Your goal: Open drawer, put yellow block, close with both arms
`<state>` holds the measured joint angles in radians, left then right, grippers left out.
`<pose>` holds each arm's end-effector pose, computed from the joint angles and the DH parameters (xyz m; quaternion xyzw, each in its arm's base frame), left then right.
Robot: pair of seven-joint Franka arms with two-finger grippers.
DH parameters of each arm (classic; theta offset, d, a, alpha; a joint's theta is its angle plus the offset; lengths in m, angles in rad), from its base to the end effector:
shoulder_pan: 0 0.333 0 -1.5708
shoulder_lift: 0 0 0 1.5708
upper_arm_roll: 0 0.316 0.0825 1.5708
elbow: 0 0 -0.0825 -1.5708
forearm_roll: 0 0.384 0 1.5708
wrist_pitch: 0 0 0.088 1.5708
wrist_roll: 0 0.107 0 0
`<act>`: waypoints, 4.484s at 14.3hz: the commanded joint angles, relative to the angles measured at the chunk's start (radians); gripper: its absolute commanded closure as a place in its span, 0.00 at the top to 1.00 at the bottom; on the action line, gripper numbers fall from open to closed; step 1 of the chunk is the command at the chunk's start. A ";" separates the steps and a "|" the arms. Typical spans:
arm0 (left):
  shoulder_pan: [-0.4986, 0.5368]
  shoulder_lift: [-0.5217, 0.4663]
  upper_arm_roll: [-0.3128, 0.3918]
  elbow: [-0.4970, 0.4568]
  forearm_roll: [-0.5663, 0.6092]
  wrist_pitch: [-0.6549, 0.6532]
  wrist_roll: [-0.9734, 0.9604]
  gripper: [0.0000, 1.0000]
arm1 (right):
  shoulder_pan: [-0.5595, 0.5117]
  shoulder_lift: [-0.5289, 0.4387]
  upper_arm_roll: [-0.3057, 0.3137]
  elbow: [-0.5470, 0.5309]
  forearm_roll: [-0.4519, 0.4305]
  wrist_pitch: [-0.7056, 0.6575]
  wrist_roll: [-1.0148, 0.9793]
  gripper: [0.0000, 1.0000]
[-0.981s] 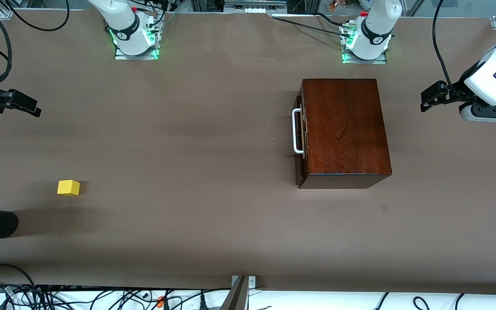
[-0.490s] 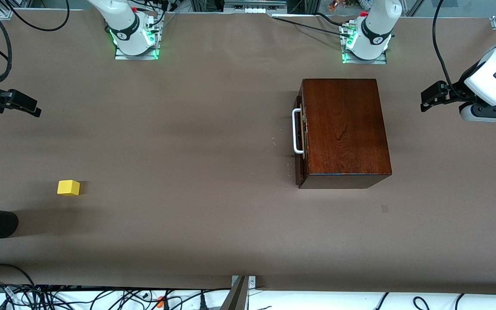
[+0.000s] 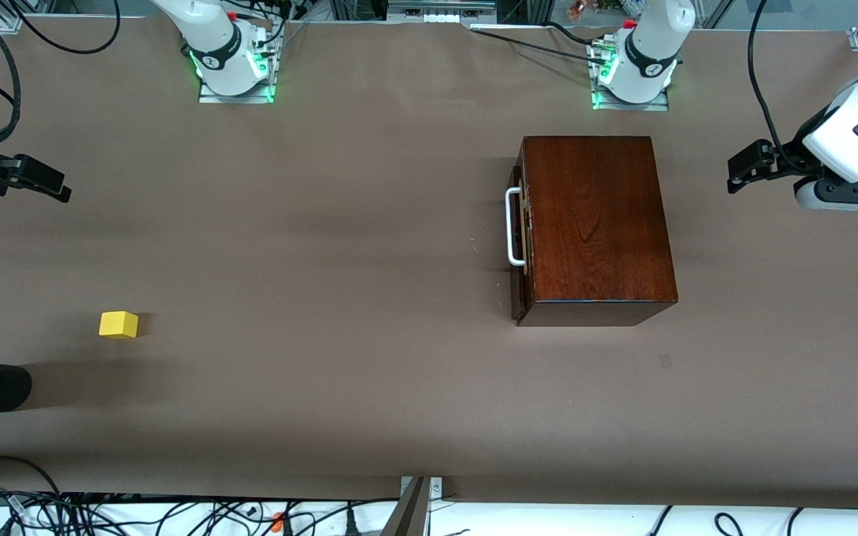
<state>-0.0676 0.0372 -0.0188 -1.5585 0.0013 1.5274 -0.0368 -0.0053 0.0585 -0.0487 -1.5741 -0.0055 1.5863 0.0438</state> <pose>0.5586 -0.0480 0.6059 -0.9991 0.0248 0.0341 0.0024 0.5713 -0.0307 0.5913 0.9985 -0.0488 -0.0231 0.0041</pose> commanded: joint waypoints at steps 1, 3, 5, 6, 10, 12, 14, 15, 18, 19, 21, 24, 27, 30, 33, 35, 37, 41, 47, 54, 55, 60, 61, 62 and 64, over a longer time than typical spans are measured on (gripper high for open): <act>-0.008 0.035 -0.019 0.031 0.003 -0.061 -0.008 1.00 | -0.007 -0.002 0.004 0.013 0.012 -0.005 -0.004 1.00; -0.008 0.046 -0.035 0.031 0.002 -0.143 -0.006 1.00 | -0.007 -0.002 0.004 0.013 0.013 -0.005 -0.004 1.00; -0.008 0.046 -0.059 0.031 0.000 -0.235 -0.012 1.00 | -0.008 -0.002 0.004 0.013 0.013 -0.005 -0.004 1.00; -0.008 0.046 -0.081 0.023 0.000 -0.275 -0.015 1.00 | -0.007 -0.002 0.004 0.013 0.013 -0.005 -0.004 1.00; -0.012 0.102 -0.139 0.008 -0.021 -0.230 -0.069 1.00 | -0.007 -0.002 0.004 0.013 0.015 -0.005 -0.004 1.00; -0.015 0.142 -0.202 0.009 -0.024 -0.159 -0.159 1.00 | -0.007 -0.002 0.004 0.013 0.015 -0.003 -0.002 1.00; -0.024 0.183 -0.255 0.011 -0.024 -0.098 -0.205 1.00 | -0.007 -0.002 0.004 0.013 0.015 -0.003 -0.004 1.00; -0.034 0.208 -0.277 0.012 -0.026 -0.067 -0.213 1.00 | -0.008 -0.002 0.004 0.013 0.015 -0.003 -0.002 1.00; -0.125 0.269 -0.319 0.015 -0.020 -0.006 -0.218 1.00 | -0.007 -0.002 0.004 0.013 0.015 -0.003 -0.004 1.00; -0.183 0.289 -0.316 0.015 -0.011 0.020 -0.221 1.00 | -0.008 -0.002 0.004 0.013 0.015 -0.003 -0.004 1.00; -0.251 0.328 -0.316 0.009 0.026 0.101 -0.315 1.00 | -0.007 -0.002 0.004 0.013 0.015 -0.003 -0.002 1.00; -0.323 0.384 -0.317 -0.012 0.128 0.198 -0.472 1.00 | -0.007 -0.002 0.004 0.013 0.015 -0.003 -0.002 1.00; -0.351 0.402 -0.317 -0.086 0.197 0.307 -0.583 1.00 | -0.007 -0.002 0.004 0.013 0.015 -0.003 -0.002 1.00; -0.350 0.403 -0.317 -0.130 0.218 0.365 -0.615 1.00 | -0.007 -0.002 0.004 0.013 0.015 -0.003 -0.002 1.00; -0.350 0.403 -0.316 -0.207 0.224 0.480 -0.655 1.00 | -0.007 -0.002 0.004 0.013 0.015 -0.003 -0.002 1.00; -0.348 0.406 -0.317 -0.222 0.267 0.497 -0.655 1.00 | -0.007 -0.002 0.004 0.013 0.015 -0.003 -0.002 1.00; -0.348 0.423 -0.317 -0.222 0.296 0.499 -0.657 1.00 | -0.007 -0.002 0.004 0.013 0.015 -0.003 -0.002 1.00; -0.354 0.447 -0.317 -0.221 0.296 0.530 -0.686 1.00 | -0.007 -0.002 0.004 0.013 0.015 -0.003 -0.002 1.00; -0.382 0.449 -0.316 -0.207 0.296 0.520 -0.696 1.00 | -0.007 -0.002 0.004 0.013 0.016 -0.003 -0.002 1.00; -0.396 0.481 -0.317 -0.203 0.312 0.530 -0.701 1.00 | -0.007 0.000 0.004 0.013 0.016 -0.003 -0.002 1.00; -0.402 0.481 -0.317 -0.192 0.310 0.534 -0.706 1.00 | -0.007 -0.002 0.004 0.013 0.016 -0.003 -0.002 1.00; -0.452 0.550 -0.319 -0.085 0.304 0.542 -0.742 1.00 | -0.007 0.000 0.004 0.013 0.016 -0.003 -0.002 1.00; -0.460 0.564 -0.319 -0.069 0.302 0.542 -0.765 1.00 | -0.007 0.000 0.004 0.013 0.016 -0.003 -0.002 1.00; -0.474 0.573 -0.319 -0.065 0.299 0.543 -0.781 1.00 | -0.008 -0.002 0.004 0.013 0.016 -0.003 -0.002 1.00; -0.494 0.595 -0.319 -0.017 0.293 0.562 -0.784 1.00 | -0.007 0.000 0.004 0.013 0.016 -0.003 -0.002 1.00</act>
<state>-0.5082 0.5591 -0.3284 -1.6746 0.2927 2.0518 -0.7717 -0.0054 0.0585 -0.0486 -1.5724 -0.0054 1.5868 0.0438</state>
